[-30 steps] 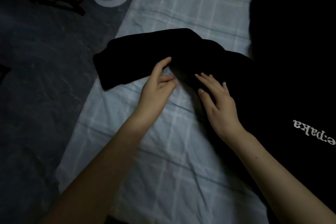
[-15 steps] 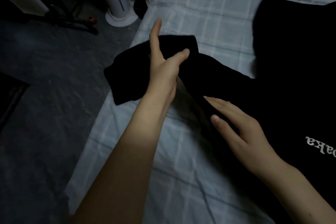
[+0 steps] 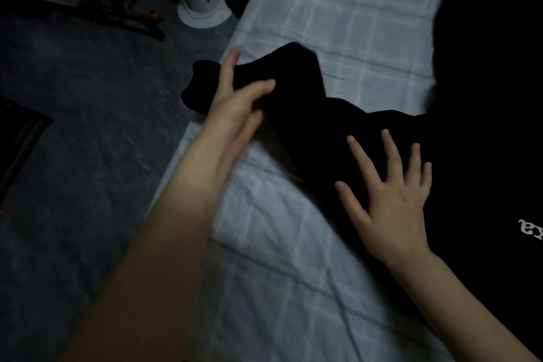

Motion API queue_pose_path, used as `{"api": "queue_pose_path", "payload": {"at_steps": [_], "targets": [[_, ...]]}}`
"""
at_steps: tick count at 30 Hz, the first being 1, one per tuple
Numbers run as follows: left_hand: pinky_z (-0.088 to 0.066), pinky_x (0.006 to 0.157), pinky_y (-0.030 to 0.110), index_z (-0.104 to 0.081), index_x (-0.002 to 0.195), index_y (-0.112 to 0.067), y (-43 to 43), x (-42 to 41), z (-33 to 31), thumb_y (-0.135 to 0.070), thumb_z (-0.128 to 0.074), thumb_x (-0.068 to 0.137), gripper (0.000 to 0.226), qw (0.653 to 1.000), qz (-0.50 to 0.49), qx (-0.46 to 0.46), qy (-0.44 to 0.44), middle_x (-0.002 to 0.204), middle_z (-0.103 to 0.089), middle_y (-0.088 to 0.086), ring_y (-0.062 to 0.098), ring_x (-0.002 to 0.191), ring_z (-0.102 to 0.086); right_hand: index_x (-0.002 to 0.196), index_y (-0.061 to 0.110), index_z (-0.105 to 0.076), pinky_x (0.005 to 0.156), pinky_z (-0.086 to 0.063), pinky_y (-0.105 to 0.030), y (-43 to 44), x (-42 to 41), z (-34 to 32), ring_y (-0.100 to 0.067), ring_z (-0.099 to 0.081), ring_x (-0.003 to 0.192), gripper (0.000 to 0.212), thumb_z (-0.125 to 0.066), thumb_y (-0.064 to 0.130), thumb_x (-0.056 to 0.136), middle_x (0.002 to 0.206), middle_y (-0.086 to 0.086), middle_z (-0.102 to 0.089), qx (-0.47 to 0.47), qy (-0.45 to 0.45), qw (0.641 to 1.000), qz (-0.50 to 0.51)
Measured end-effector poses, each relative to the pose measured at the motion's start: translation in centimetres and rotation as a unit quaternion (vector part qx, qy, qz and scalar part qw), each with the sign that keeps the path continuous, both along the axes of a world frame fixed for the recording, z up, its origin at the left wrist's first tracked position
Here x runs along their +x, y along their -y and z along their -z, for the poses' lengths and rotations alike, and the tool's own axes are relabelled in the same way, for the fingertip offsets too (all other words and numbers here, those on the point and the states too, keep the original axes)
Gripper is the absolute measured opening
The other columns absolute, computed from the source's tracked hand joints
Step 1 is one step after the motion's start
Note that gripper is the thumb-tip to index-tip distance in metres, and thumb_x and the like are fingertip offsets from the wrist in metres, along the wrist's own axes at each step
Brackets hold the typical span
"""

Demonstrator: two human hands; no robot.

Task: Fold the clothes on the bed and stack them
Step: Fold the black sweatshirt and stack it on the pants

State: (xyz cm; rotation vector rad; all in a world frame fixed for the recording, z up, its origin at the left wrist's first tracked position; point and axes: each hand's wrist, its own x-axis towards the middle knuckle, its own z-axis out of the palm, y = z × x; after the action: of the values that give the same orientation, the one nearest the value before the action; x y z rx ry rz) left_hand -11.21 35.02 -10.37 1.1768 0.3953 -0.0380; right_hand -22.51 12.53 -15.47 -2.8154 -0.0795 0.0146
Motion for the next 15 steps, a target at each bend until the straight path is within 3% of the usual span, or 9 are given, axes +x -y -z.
{"api": "queue_pose_path", "payload": {"at_steps": [2, 4, 6, 8, 12, 15], "targets": [[-0.053, 0.091, 0.038, -0.035, 0.142, -0.034, -1.2, 1.3, -1.2, 0.017, -0.058, 0.073, 0.089, 0.994, 0.056, 0.0, 0.093, 0.142, -0.049, 0.009, 0.028, 0.124, -0.057, 0.154, 0.046, -0.019, 0.116, -0.009, -0.066, -0.4, -0.1, 0.4, -0.052, -0.009, 0.146, 0.066, -0.028, 0.067, 0.092, 0.165, -0.008, -0.012, -0.015, 0.009, 1.0, 0.003], [-0.046, 0.104, 0.043, -0.033, 0.144, -0.031, -1.8, 1.2, -1.2, 0.018, -0.056, 0.066, 0.095, 0.982, 0.094, 0.086, 0.139, 0.147, -0.043, 0.002, 0.025, 0.135, -0.046, 0.155, 0.044, -0.02, 0.116, -0.009, -0.068, -0.7, 0.1, 0.8, -0.054, -0.008, 0.146, 0.068, -0.027, 0.066, 0.092, 0.166, -0.01, -0.012, -0.03, -0.009, 0.999, 0.003], [-0.047, 0.103, 0.046, -0.037, 0.145, -0.027, -1.7, 0.7, 0.3, 0.022, -0.051, 0.069, 0.092, 0.988, 0.054, 0.133, 0.058, 0.145, -0.045, 0.002, 0.027, 0.132, -0.049, 0.155, 0.041, -0.024, 0.115, -0.009, -0.069, -0.8, 0.3, 1.2, -0.055, -0.008, 0.146, 0.067, -0.025, 0.065, 0.092, 0.165, -0.012, -0.016, -0.056, -0.024, 0.998, 0.002], [-0.057, 0.085, 0.038, -0.042, 0.144, -0.031, -1.8, 0.0, 2.0, 0.02, -0.05, 0.079, 0.082, 0.996, 0.004, 0.083, -0.046, 0.138, -0.05, 0.004, 0.026, 0.119, -0.058, 0.154, 0.039, -0.029, 0.114, -0.01, -0.069, -0.9, 0.3, 1.7, -0.056, -0.01, 0.145, 0.065, -0.026, 0.063, 0.094, 0.163, -0.013, -0.021, -0.069, -0.012, 0.997, 0.005], [-0.057, 0.087, 0.035, -0.045, 0.141, -0.034, -3.1, 0.5, 3.2, 0.004, -0.065, 0.085, 0.071, 0.997, 0.006, 0.073, -0.021, 0.126, -0.059, -0.004, 0.015, 0.113, -0.064, 0.154, 0.039, -0.028, 0.114, -0.011, -0.068, -0.6, 0.2, 2.8, -0.055, -0.013, 0.144, 0.063, -0.025, 0.062, 0.096, 0.162, -0.012, -0.023, -0.08, 0.017, 0.997, -0.001], [-0.056, 0.09, 0.036, -0.035, 0.149, -0.032, -2.8, 1.3, 2.5, 0.015, -0.059, 0.083, 0.084, 0.996, 0.003, 0.087, -0.016, 0.127, -0.056, -0.004, 0.015, 0.115, -0.06, 0.154, 0.038, -0.029, 0.114, -0.011, -0.068, -0.7, 0.4, 2.8, -0.055, -0.013, 0.144, 0.063, -0.025, 0.062, 0.096, 0.162, -0.012, -0.024, -0.086, 0.004, 0.996, -0.004]]}}
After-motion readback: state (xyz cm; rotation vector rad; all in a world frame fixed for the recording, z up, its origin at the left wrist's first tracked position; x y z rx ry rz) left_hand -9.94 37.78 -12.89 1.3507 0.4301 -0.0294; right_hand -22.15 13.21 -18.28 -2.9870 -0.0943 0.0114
